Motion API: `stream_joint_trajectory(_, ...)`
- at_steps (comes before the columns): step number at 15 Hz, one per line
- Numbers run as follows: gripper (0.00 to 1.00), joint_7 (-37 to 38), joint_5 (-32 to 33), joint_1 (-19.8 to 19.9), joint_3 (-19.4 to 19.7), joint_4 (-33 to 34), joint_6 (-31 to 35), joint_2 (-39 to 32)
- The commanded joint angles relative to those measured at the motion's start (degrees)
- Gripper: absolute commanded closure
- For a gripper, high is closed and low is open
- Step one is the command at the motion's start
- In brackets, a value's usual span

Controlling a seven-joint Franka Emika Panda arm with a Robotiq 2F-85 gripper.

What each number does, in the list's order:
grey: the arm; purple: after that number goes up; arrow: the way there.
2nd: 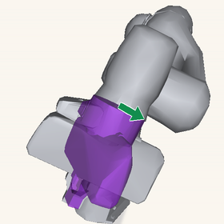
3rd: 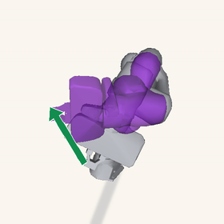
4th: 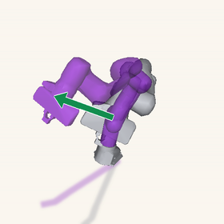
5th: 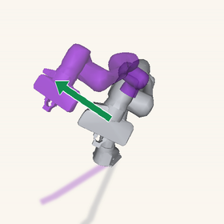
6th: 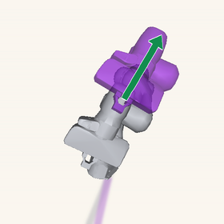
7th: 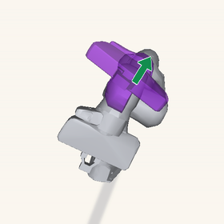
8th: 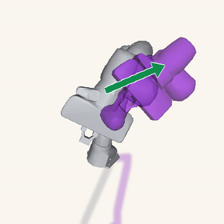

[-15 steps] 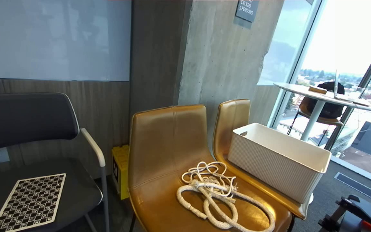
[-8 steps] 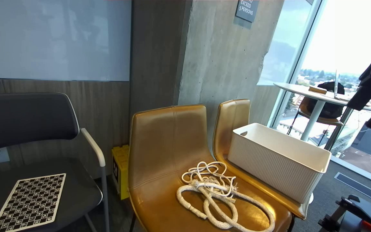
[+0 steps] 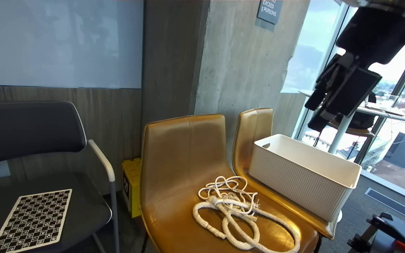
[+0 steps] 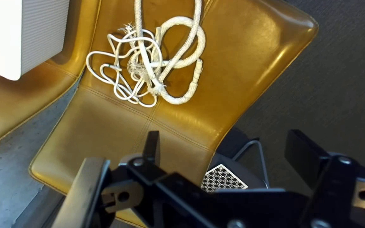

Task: Put the white ropes in the white storage container.

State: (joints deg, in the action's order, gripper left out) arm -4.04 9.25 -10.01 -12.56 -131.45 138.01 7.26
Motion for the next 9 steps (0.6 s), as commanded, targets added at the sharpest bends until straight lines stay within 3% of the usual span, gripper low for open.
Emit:
stream_joint_trajectory(1,0.0,-1.6,4.2,1.3,1.6,10.8,0.2,-11.8)
stream_joint_trajectory(9,0.0,-3.3,9.8,2.0,7.6,26.9,1.8,-32.7)
